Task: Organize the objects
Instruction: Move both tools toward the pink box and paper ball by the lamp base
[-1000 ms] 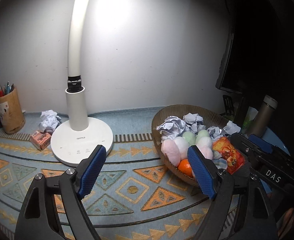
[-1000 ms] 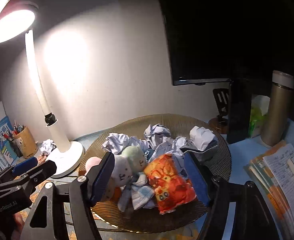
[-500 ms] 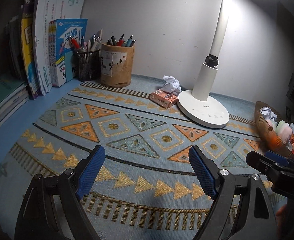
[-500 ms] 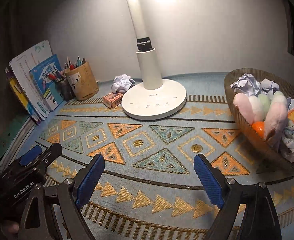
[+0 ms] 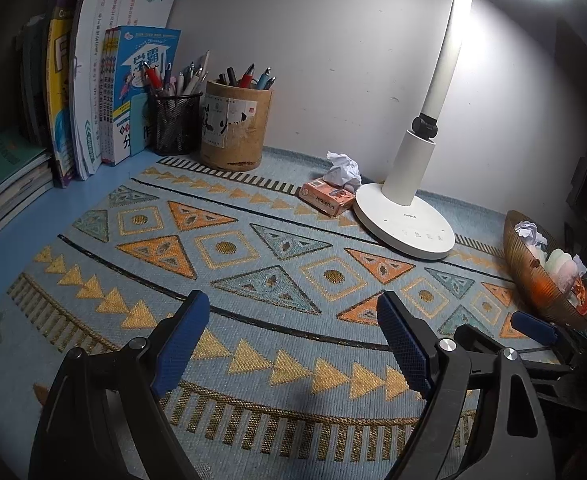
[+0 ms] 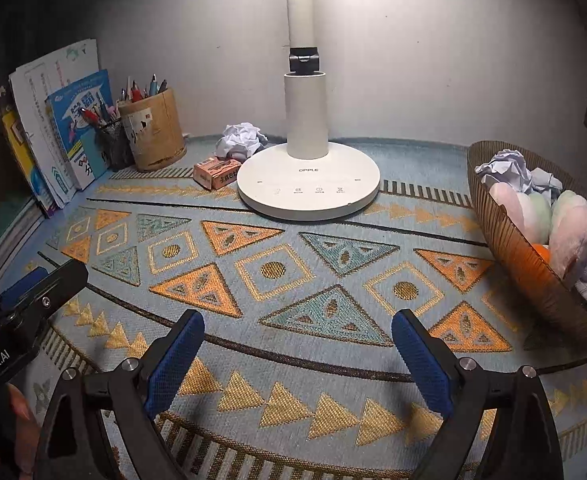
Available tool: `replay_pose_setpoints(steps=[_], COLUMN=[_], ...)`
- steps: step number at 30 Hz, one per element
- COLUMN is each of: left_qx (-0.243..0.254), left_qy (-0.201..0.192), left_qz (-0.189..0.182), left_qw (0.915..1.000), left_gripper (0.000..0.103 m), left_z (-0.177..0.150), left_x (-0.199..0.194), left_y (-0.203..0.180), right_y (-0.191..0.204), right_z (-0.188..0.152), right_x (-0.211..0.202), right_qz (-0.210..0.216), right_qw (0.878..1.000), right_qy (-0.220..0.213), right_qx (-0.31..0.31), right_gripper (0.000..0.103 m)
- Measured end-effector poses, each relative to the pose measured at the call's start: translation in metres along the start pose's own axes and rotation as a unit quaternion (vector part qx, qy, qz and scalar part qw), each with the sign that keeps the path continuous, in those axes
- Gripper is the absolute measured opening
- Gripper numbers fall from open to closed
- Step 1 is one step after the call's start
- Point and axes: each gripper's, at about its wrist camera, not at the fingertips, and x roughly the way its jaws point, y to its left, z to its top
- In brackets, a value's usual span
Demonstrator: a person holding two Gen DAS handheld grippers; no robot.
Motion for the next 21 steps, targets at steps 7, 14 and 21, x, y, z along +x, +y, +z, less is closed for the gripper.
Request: replay_pose_setpoints(steps=[7, 14, 21], left_qx=[-0.009, 0.052, 0.147], left_qy=[0.022, 0.047, 0.083], left_qz=[-0.010, -0.055, -0.117], left_qw=[0.9997, 0.9960, 0.9787], left_gripper=[0.085, 0.085, 0.085], left_z=[0.000, 0.054, 0.101], left_x=[0.006, 0.033, 0.111], left_y=[0.003, 0.000, -0.022], right_y=[0.003, 0.009, 0.027], right_z=[0.000, 0.044, 0.140], right_x=[-0.001, -0.001, 0.036], right_qz=[-0.005, 0.039, 0.130], right_qw=[1.000, 0.999, 0.991], right_qy=[-0.001, -0.020, -0.038], right_qx=[-0.012, -0.030, -0.003], right_gripper=[0.094, 0.094, 0.094])
